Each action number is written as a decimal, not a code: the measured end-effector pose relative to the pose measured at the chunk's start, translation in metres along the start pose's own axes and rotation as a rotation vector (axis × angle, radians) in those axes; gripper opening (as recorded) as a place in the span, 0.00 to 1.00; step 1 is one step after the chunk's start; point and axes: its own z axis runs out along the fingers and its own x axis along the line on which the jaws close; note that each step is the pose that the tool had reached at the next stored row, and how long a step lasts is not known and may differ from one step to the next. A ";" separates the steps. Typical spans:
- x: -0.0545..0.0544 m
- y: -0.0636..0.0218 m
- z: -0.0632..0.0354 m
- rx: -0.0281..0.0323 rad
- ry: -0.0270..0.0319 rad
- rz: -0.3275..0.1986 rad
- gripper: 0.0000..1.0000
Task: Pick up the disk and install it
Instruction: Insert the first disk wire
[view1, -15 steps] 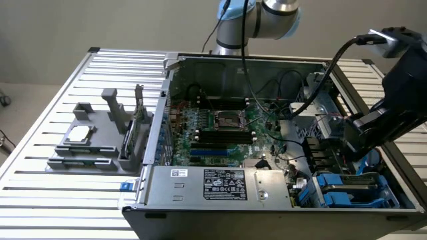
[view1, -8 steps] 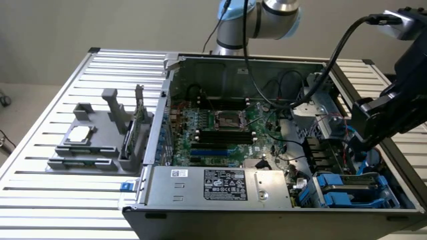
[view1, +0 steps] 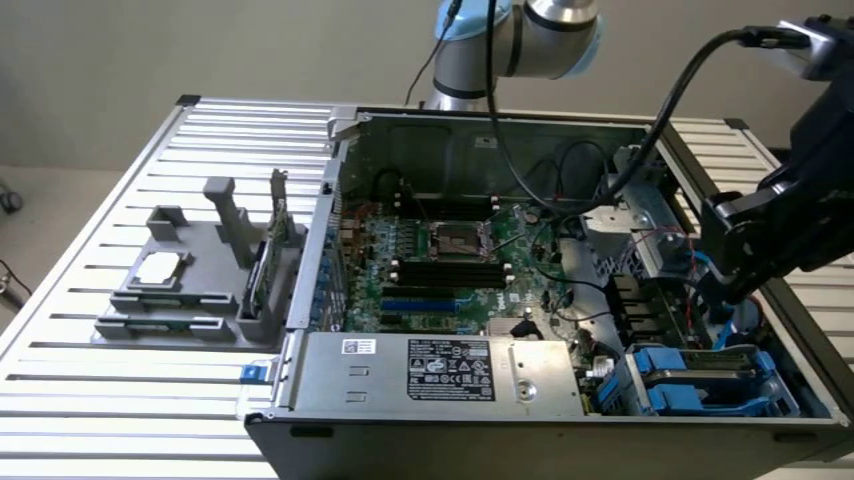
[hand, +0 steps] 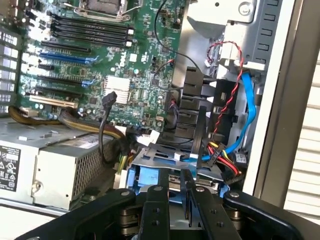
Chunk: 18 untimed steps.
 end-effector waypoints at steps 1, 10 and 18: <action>0.000 0.0000 0.0001 -0.0013 -0.0005 0.016 0.25; 0.000 0.0000 0.0001 -0.0051 -0.0339 0.115 0.25; 0.000 0.0007 0.0001 -0.0011 -0.0963 0.176 0.25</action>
